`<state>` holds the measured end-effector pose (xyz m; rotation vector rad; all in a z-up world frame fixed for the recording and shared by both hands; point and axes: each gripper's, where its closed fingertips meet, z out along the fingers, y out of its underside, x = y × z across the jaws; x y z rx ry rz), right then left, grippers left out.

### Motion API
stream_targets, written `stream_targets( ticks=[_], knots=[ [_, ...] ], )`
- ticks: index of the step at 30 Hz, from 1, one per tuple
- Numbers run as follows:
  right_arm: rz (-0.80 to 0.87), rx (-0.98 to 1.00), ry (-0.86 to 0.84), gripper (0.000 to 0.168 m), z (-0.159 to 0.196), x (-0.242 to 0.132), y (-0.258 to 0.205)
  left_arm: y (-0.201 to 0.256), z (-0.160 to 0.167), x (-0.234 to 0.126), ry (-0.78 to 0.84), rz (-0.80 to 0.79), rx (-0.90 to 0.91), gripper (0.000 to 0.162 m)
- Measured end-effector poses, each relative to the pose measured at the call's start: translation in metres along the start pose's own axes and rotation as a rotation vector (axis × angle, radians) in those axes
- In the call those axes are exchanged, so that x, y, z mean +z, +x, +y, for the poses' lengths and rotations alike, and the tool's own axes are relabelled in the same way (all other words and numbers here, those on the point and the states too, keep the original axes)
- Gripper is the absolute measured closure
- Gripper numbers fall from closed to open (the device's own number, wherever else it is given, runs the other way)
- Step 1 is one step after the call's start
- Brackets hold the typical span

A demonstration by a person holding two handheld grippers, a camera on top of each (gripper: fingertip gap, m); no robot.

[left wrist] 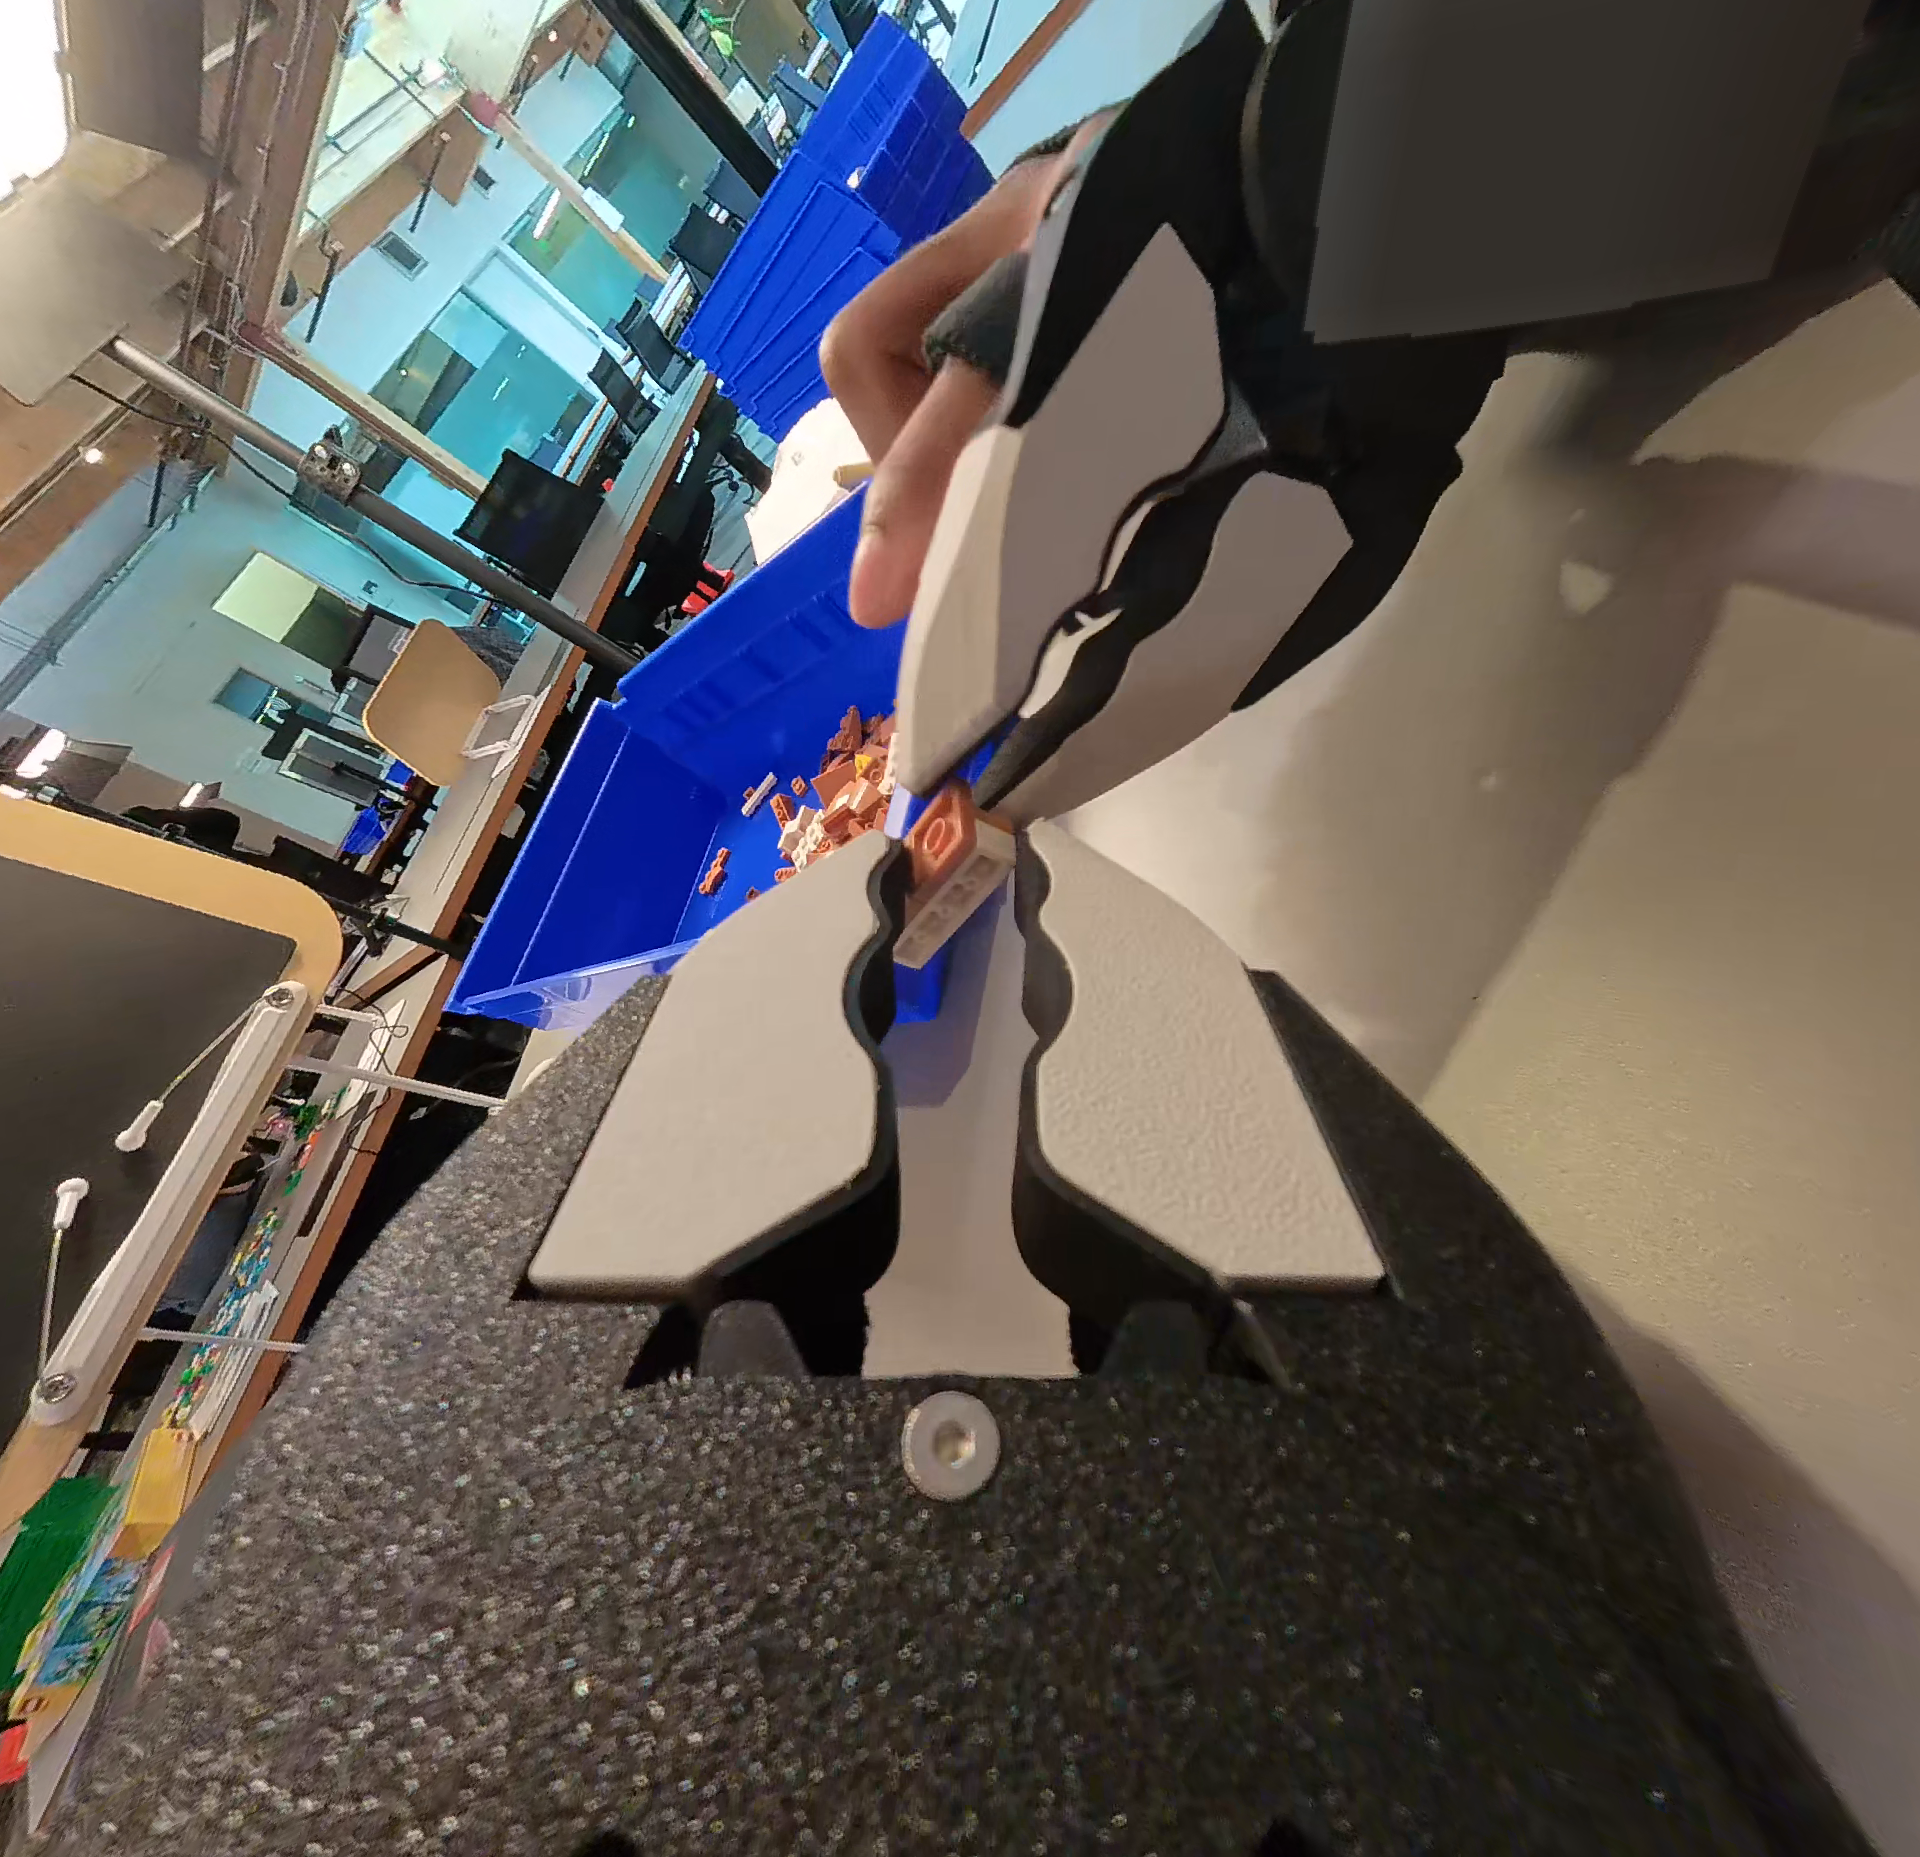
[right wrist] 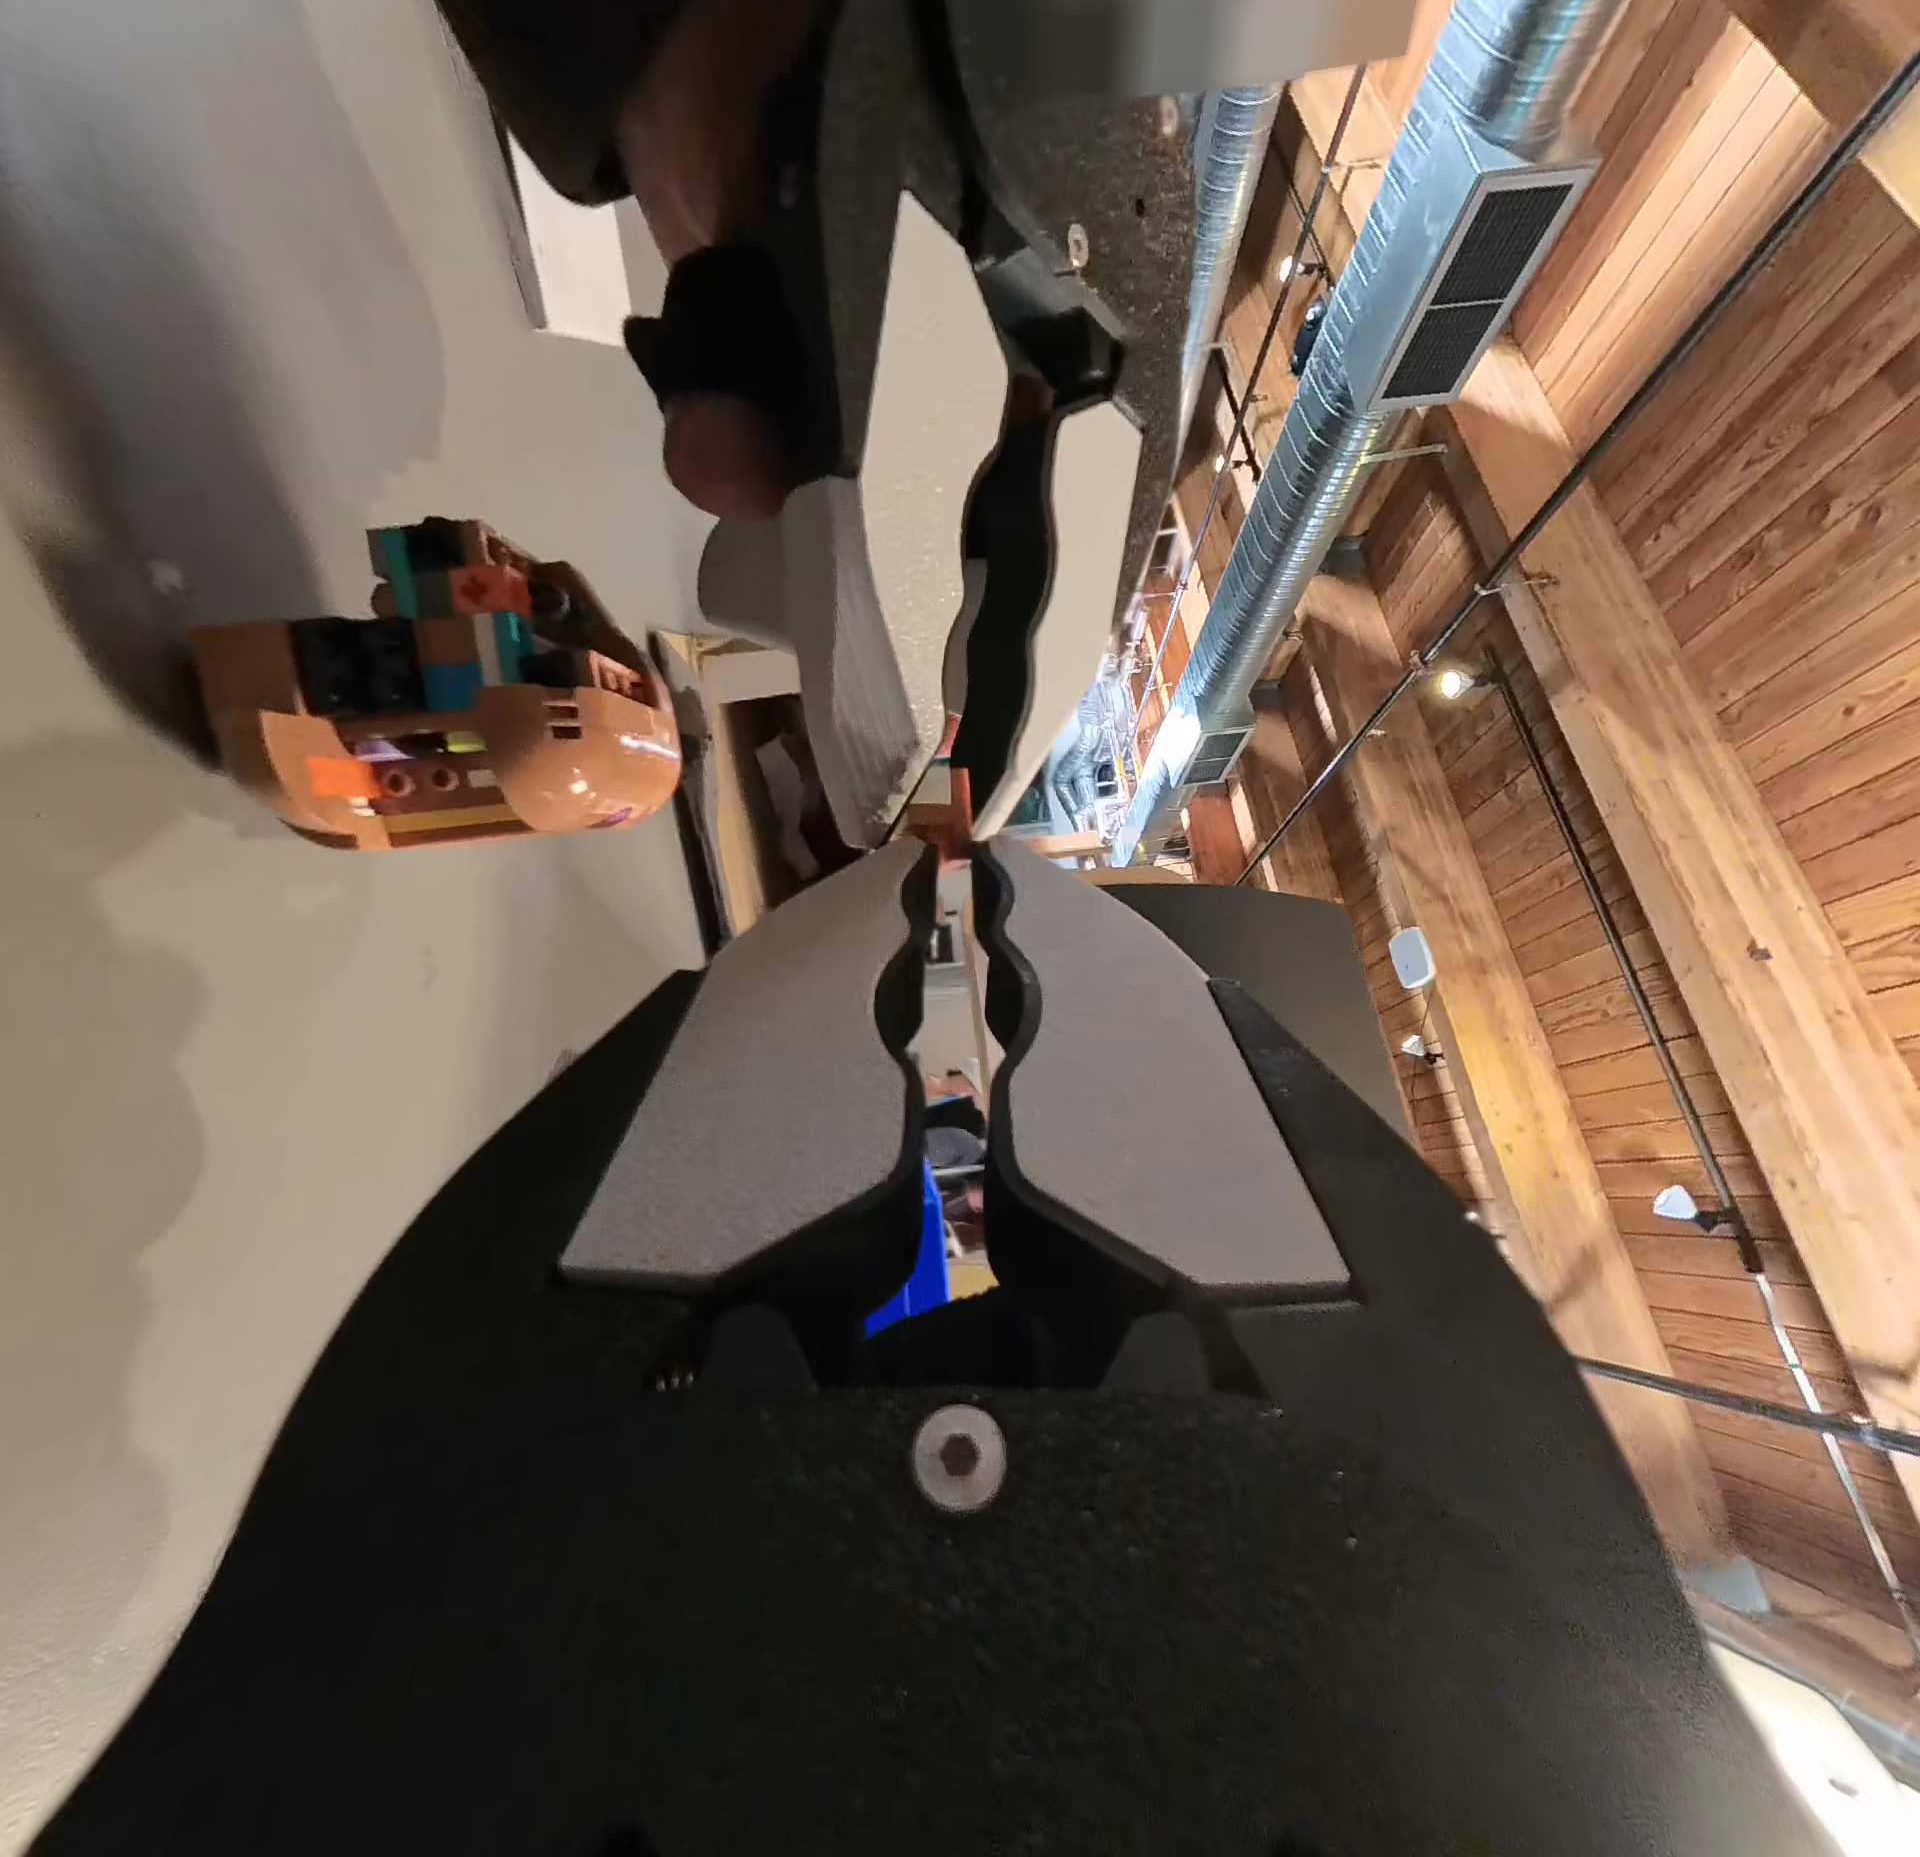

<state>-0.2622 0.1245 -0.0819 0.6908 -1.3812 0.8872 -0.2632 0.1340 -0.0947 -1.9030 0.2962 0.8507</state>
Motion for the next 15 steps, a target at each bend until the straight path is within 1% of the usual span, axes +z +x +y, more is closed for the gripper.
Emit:
stream_targets(
  ticks=[4,7,12,15],
  knots=[
    [-0.001,-0.034,-0.015,0.165,0.001,0.001,-0.002,0.001,0.003,0.001,-0.020,0.006,-0.008,0.142],
    [0.025,-0.031,-0.031,0.166,0.002,0.002,0.002,-0.003,-0.001,0.000,0.009,-0.001,-0.080,0.139],
    [0.061,0.006,-0.056,0.167,0.009,0.002,0.010,-0.019,-0.010,-0.007,0.107,-0.029,-0.280,0.124],
    [0.071,0.043,-0.049,0.166,0.010,0.001,0.014,-0.024,-0.010,-0.010,0.151,0.004,-0.432,0.121]
  ],
)
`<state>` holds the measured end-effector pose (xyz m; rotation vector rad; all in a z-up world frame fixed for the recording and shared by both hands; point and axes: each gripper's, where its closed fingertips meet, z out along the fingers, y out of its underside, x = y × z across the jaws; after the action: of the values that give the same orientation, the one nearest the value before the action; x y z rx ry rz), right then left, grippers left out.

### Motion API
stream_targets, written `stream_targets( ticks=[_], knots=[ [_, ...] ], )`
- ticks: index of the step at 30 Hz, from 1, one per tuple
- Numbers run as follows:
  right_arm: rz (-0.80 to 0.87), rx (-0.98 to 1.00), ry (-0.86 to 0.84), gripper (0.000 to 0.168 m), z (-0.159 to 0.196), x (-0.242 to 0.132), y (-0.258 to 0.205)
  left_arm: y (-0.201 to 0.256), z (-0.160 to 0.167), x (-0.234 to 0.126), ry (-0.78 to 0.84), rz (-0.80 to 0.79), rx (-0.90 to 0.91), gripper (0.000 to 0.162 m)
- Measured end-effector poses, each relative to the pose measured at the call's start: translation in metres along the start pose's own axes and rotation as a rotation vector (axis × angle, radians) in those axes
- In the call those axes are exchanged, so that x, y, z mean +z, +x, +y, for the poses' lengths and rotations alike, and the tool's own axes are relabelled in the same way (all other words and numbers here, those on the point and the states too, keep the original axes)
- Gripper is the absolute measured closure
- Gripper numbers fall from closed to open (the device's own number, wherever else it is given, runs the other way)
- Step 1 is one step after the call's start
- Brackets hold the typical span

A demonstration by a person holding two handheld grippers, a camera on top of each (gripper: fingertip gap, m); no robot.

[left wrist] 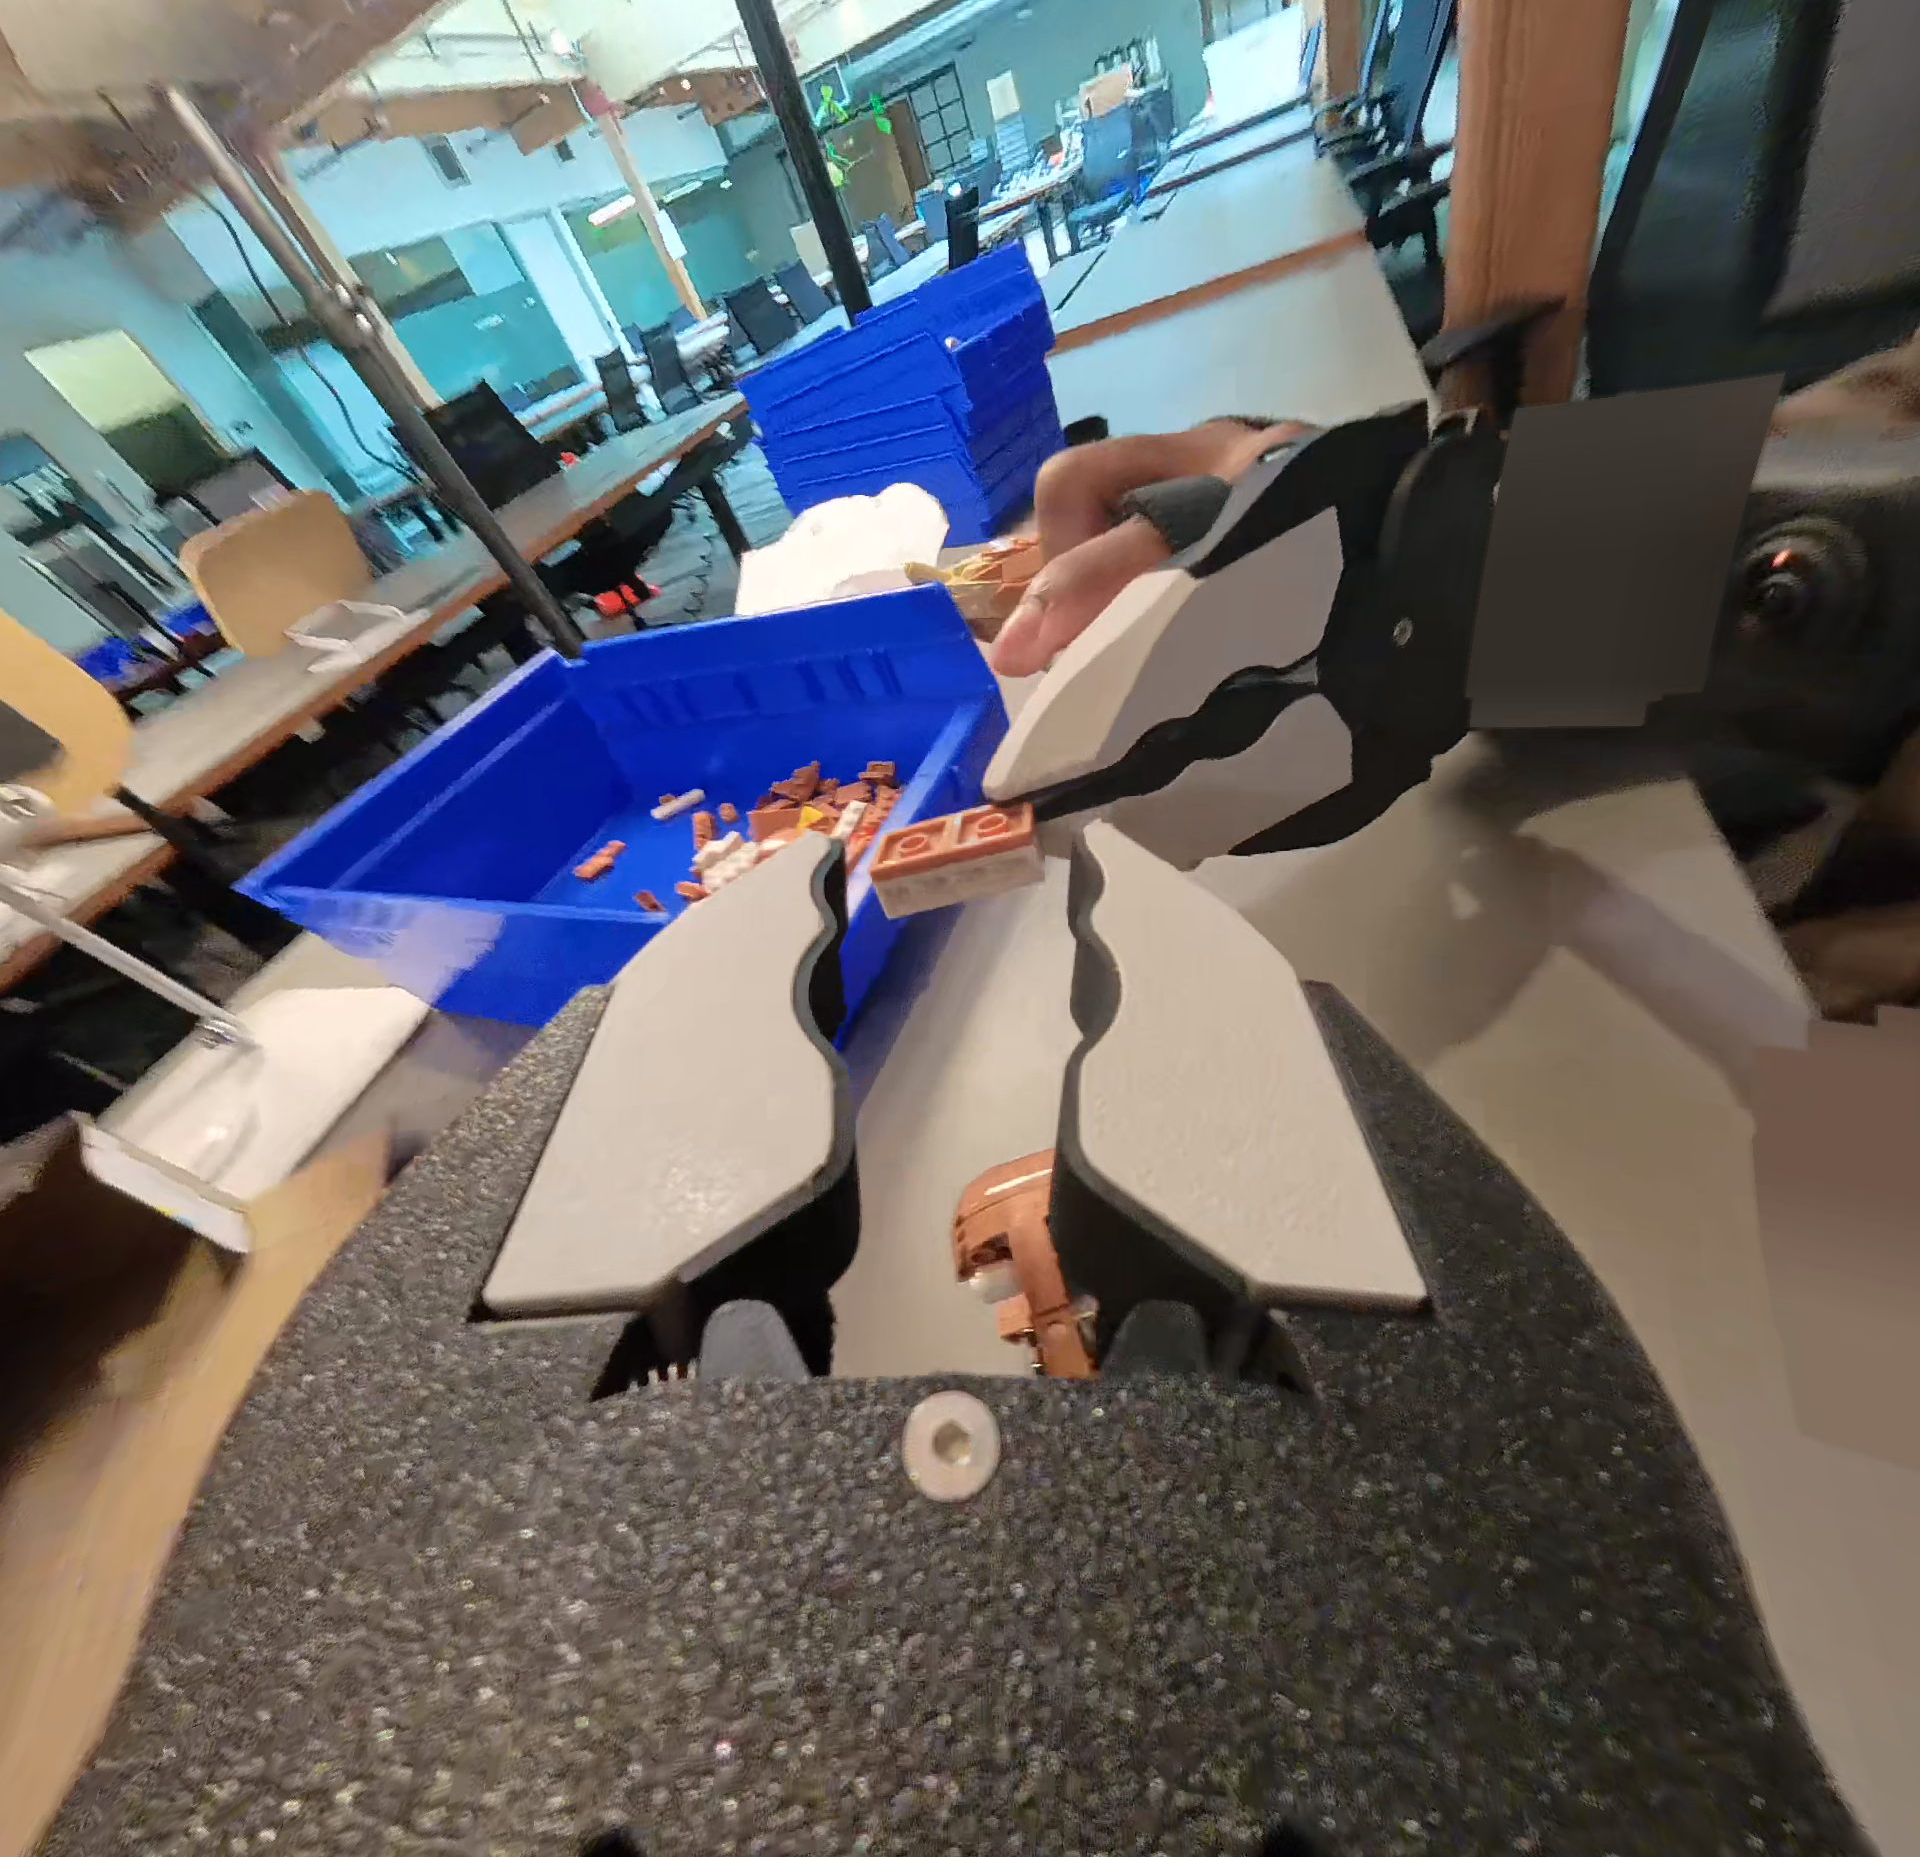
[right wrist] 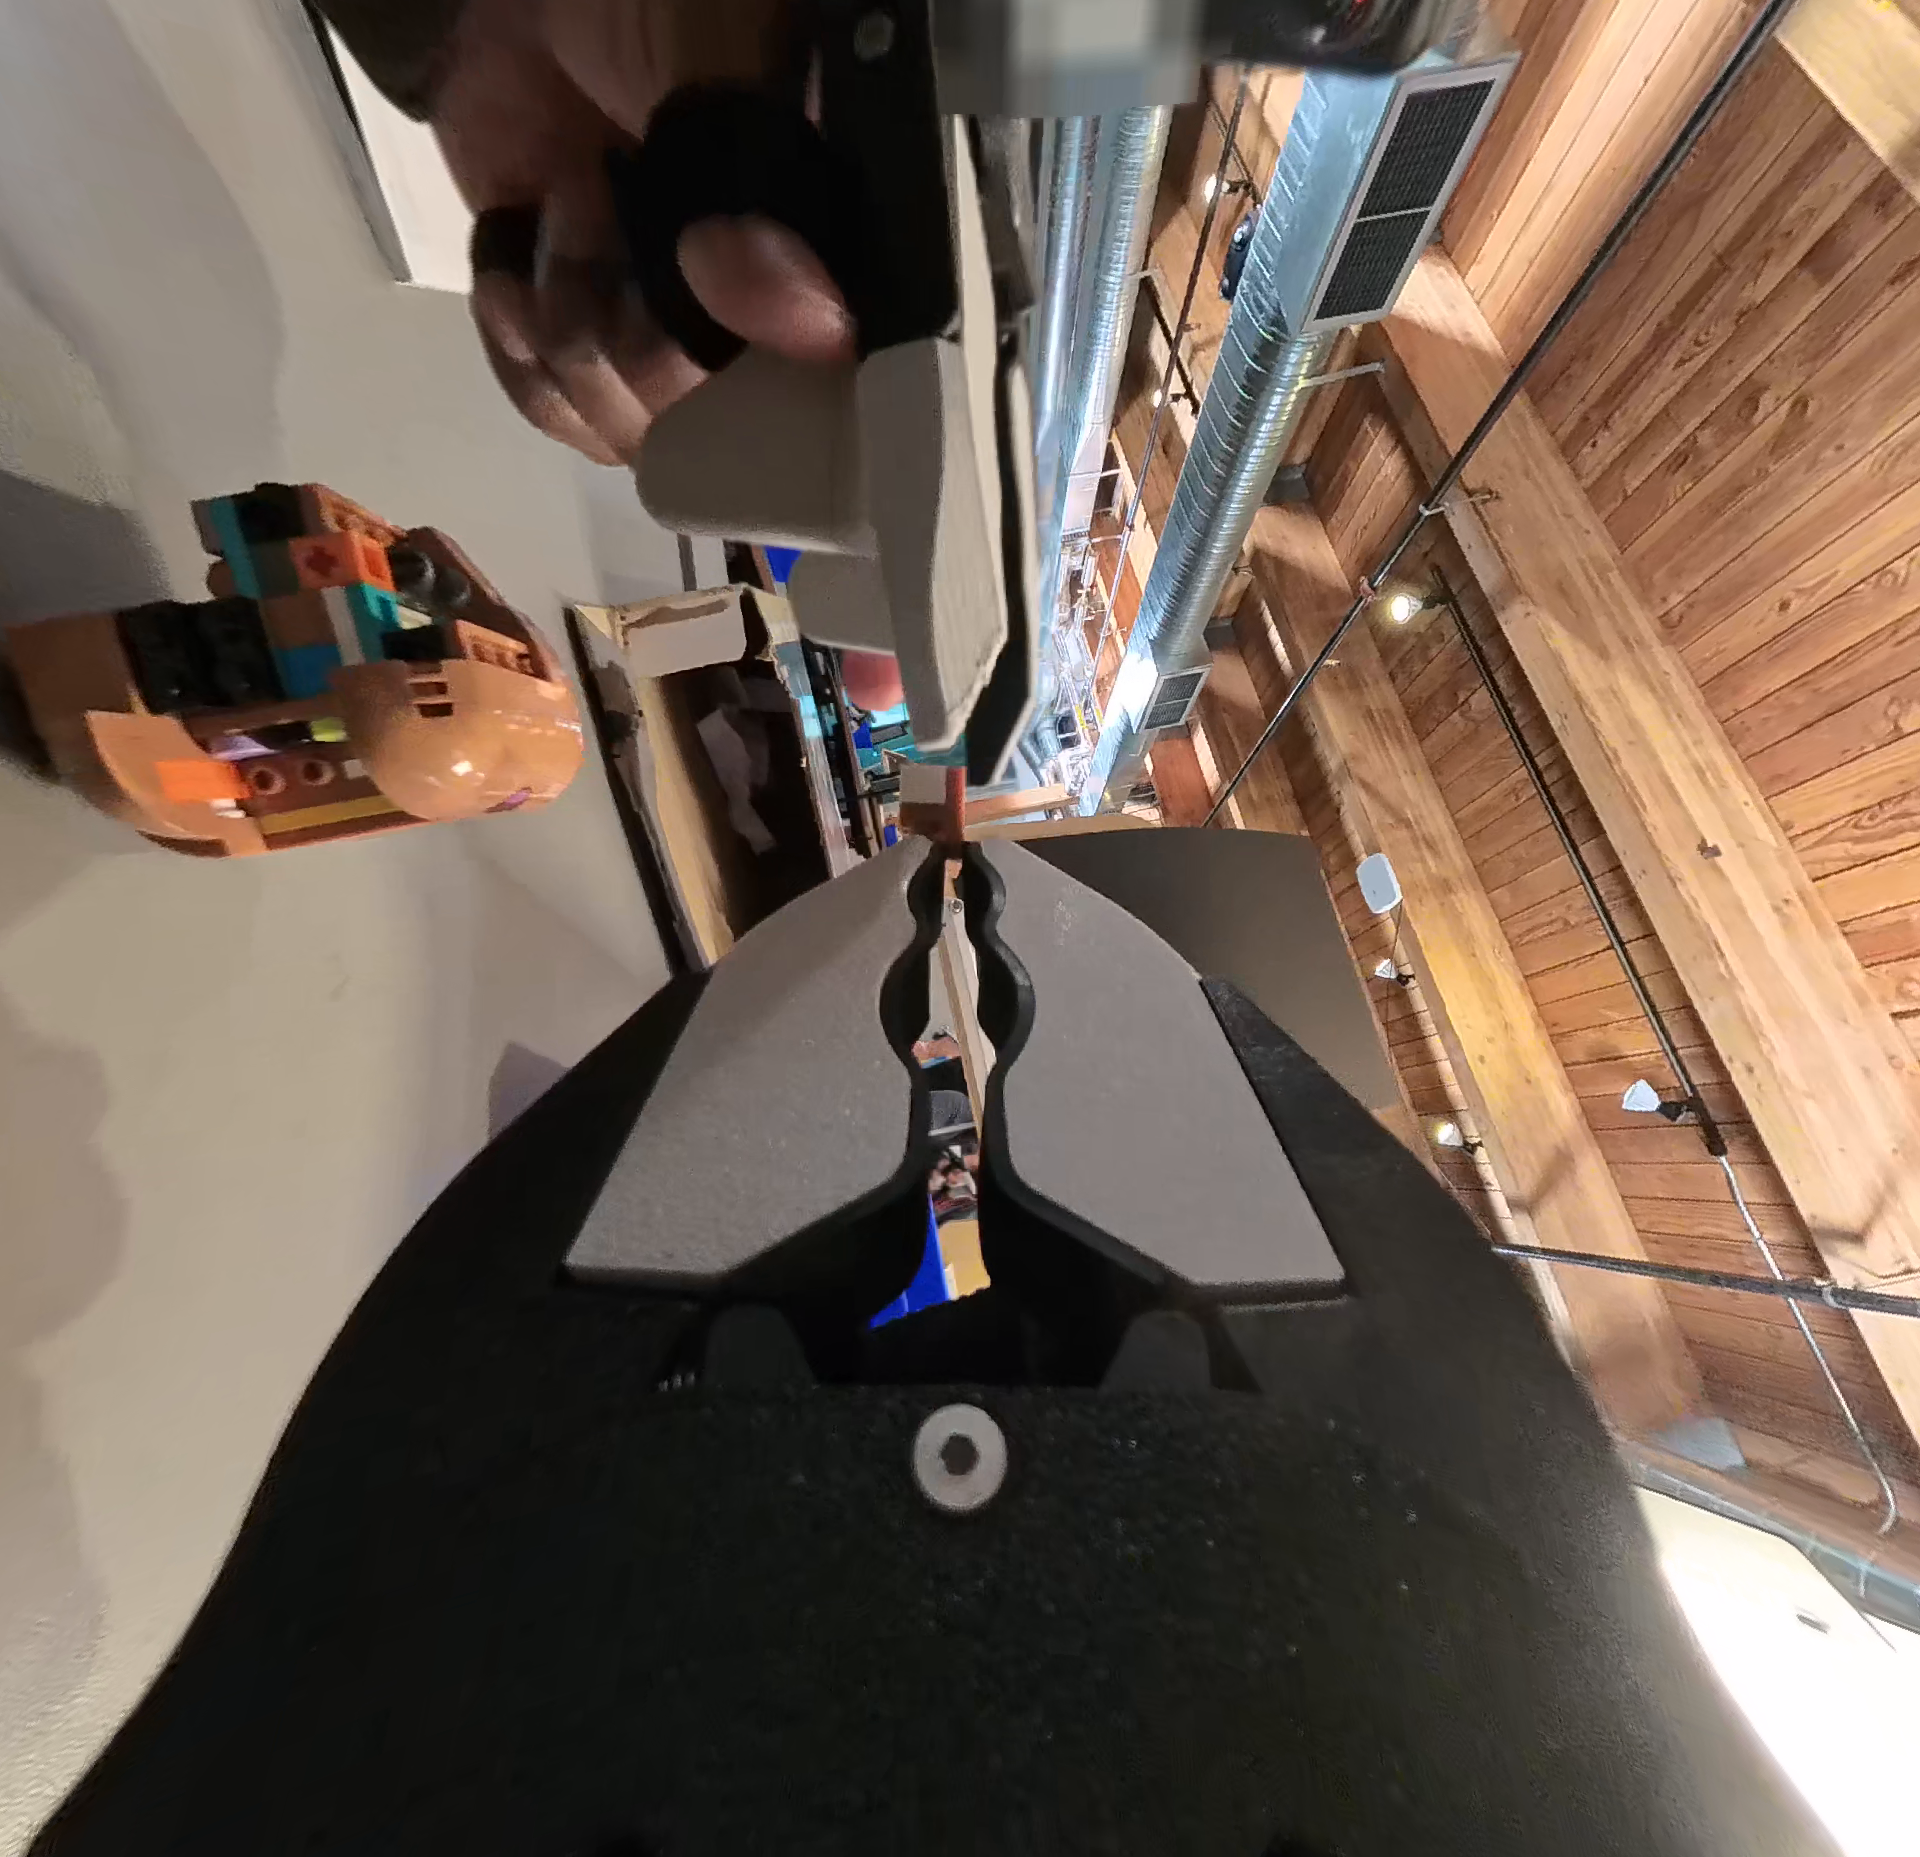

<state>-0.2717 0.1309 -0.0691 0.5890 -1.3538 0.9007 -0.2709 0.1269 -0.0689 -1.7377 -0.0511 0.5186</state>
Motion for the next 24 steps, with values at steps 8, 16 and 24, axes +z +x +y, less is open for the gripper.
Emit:
stream_targets(
  ticks=[8,16,24],
  knots=[
    [0.023,-0.014,0.005,0.166,-0.004,0.000,0.003,0.001,0.004,0.004,0.015,0.073,-0.211,0.122],
    [0.023,-0.010,0.014,0.167,-0.007,0.000,0.002,0.004,0.005,0.006,0.015,0.087,-0.214,0.128],
    [-0.023,-0.052,0.025,0.151,-0.010,0.000,-0.006,0.008,0.006,0.005,0.007,0.131,-0.272,0.128]
  ],
)
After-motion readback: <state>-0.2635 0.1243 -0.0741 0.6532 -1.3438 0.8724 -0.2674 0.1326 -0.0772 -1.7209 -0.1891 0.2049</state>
